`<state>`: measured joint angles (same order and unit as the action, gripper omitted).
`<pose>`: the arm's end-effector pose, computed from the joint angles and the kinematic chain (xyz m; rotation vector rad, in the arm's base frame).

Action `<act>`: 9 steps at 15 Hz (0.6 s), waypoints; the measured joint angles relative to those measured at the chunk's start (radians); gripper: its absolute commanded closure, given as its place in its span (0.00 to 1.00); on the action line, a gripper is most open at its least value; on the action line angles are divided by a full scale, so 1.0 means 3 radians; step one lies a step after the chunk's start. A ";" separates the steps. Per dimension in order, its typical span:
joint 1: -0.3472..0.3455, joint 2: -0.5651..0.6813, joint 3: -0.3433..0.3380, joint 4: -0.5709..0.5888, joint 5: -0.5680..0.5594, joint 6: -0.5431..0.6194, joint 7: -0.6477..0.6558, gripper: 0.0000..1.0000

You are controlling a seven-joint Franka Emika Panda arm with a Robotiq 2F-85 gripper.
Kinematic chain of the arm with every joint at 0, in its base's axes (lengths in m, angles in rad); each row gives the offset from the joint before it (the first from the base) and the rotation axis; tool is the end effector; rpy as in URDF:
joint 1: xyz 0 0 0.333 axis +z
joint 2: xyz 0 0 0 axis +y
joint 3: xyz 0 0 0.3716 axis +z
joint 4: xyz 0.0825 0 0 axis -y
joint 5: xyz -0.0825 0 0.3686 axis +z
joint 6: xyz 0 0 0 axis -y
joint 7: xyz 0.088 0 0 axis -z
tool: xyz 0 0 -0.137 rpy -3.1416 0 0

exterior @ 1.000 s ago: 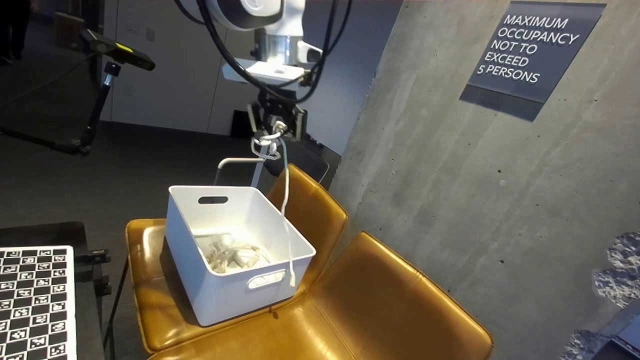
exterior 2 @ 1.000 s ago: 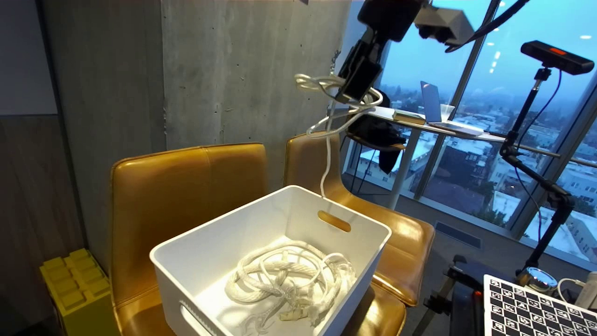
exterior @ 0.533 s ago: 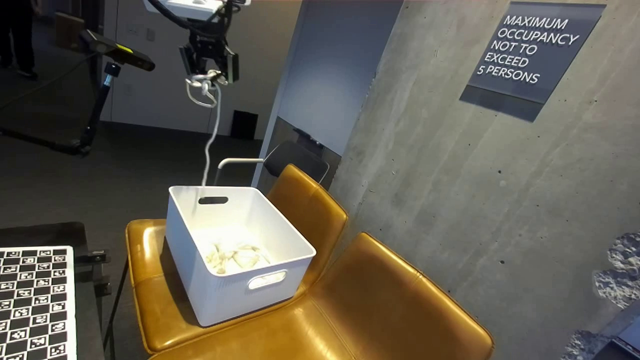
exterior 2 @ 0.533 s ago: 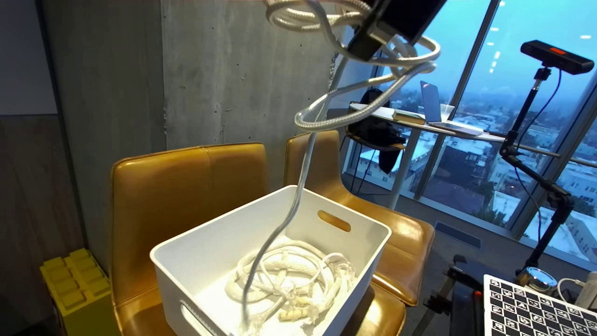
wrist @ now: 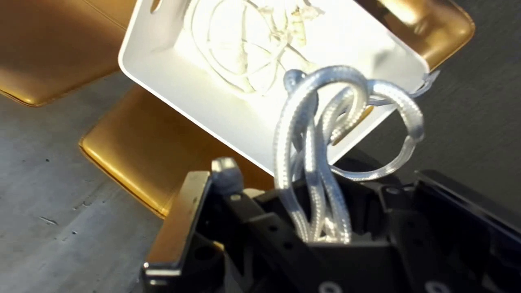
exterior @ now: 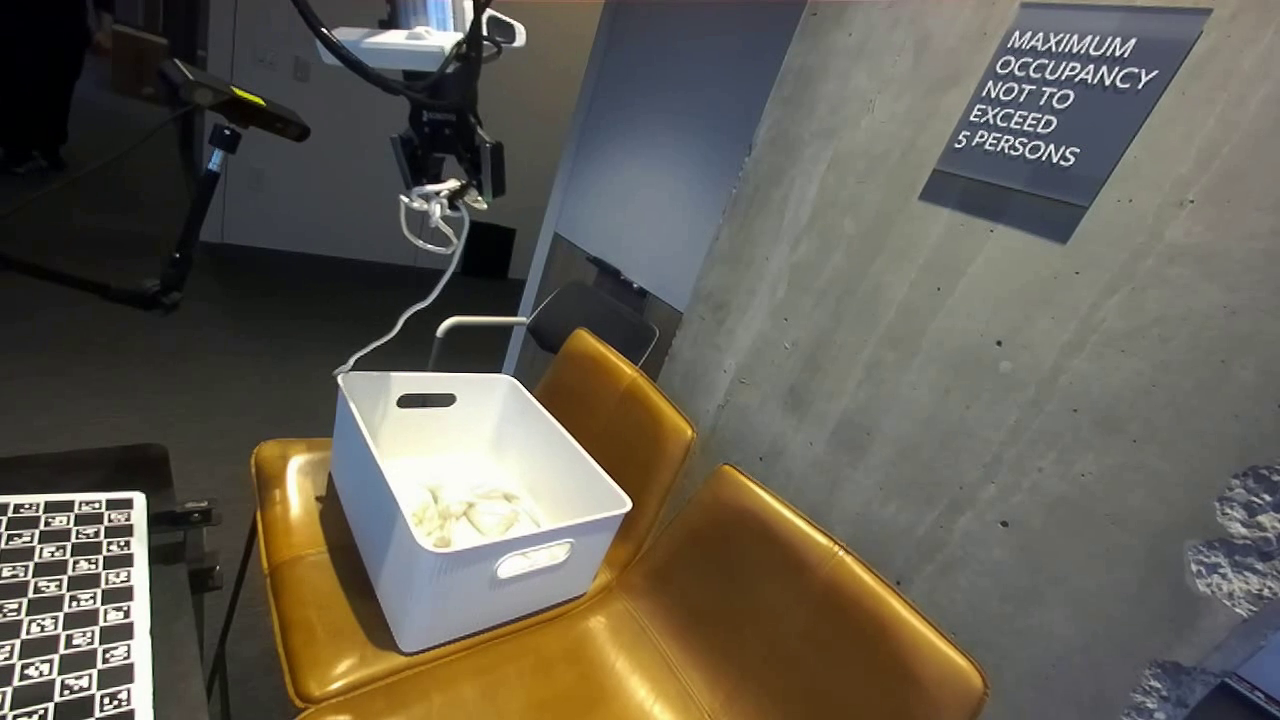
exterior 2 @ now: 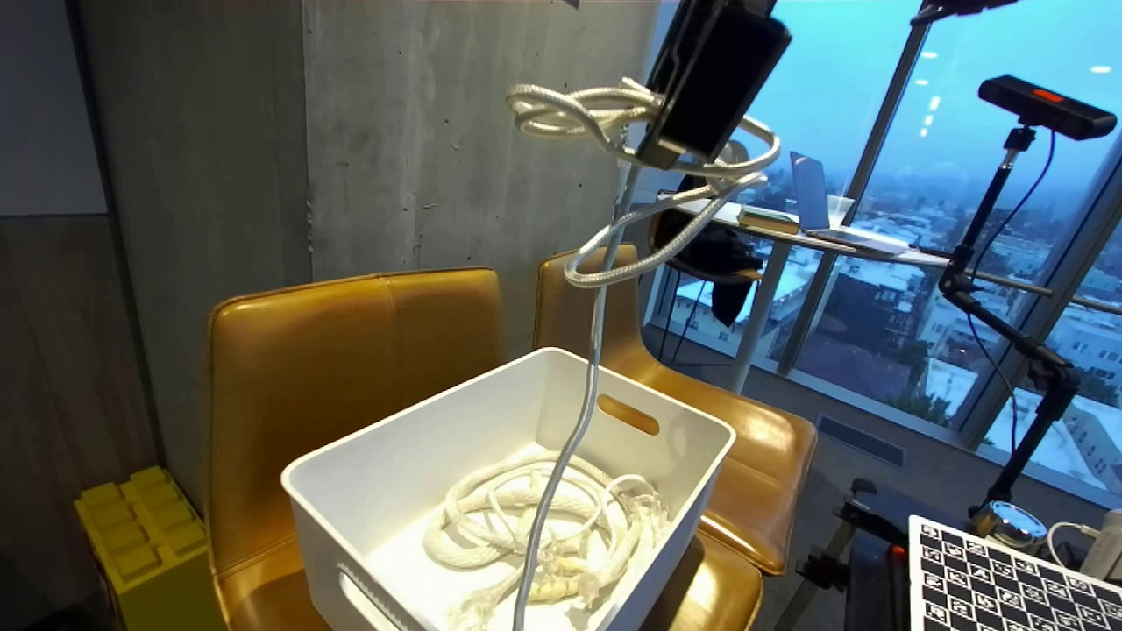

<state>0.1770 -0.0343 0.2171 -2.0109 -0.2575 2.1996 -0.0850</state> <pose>0.5205 0.2016 0.5248 2.7893 0.8760 0.3735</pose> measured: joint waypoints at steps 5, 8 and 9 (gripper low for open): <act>-0.0121 0.0196 -0.0156 0.0158 -0.0018 0.0013 -0.0005 1.00; -0.0142 0.0345 -0.0197 0.0297 -0.0018 0.0014 -0.0005 1.00; -0.0143 0.0392 -0.0209 0.0343 -0.0018 0.0014 -0.0005 1.00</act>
<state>0.1340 0.0834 0.1545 -1.9079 -0.2627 2.2038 -0.0865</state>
